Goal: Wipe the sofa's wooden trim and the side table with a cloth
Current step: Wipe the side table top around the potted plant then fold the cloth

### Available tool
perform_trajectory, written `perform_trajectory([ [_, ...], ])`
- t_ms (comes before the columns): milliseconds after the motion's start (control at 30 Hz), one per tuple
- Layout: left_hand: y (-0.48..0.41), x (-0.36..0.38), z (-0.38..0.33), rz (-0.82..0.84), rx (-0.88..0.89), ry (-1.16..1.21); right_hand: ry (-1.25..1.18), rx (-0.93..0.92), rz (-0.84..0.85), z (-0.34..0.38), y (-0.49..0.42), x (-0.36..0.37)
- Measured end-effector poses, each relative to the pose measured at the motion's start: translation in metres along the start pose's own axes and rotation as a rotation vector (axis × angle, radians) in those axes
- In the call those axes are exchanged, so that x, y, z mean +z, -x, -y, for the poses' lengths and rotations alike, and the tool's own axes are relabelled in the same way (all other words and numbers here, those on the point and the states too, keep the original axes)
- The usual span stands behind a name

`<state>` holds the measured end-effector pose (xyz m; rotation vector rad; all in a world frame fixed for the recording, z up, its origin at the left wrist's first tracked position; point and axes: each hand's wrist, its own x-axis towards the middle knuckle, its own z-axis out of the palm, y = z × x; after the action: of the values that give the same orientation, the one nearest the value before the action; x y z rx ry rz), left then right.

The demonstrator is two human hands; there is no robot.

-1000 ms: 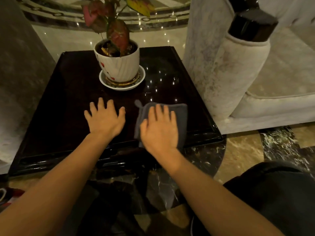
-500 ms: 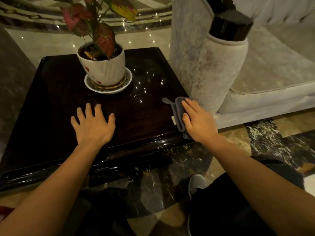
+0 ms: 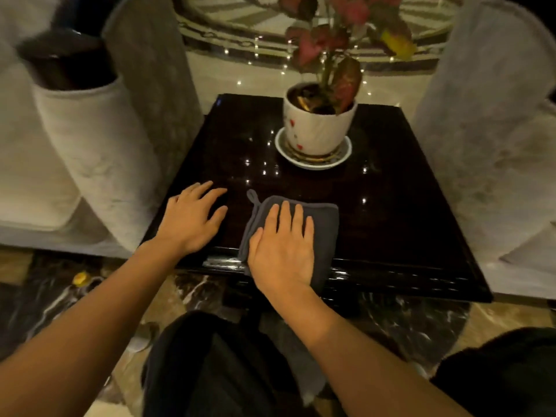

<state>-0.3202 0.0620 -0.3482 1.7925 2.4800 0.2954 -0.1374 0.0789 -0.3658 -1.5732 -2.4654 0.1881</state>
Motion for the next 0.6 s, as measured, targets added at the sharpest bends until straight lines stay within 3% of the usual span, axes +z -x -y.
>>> perform_trajectory([
  [100,0.004,-0.005,0.015,-0.032,0.005,0.149,-0.015,-0.063,0.041,0.038,-0.006,0.008],
  [267,0.005,-0.011,0.016,-0.218,-0.138,0.533,-0.003,-0.180,0.127,0.099,-0.018,0.021],
  [400,0.004,-0.011,0.021,-0.264,-0.198,0.660,-0.028,-0.270,0.098,0.095,-0.019,0.016],
  [500,0.005,-0.003,0.021,-0.287,-0.167,0.559,-0.025,-0.376,0.072,0.041,-0.013,0.000],
  [600,0.002,0.007,0.015,-0.190,-0.047,0.244,0.051,-0.221,0.015,-0.046,-0.003,-0.017],
])
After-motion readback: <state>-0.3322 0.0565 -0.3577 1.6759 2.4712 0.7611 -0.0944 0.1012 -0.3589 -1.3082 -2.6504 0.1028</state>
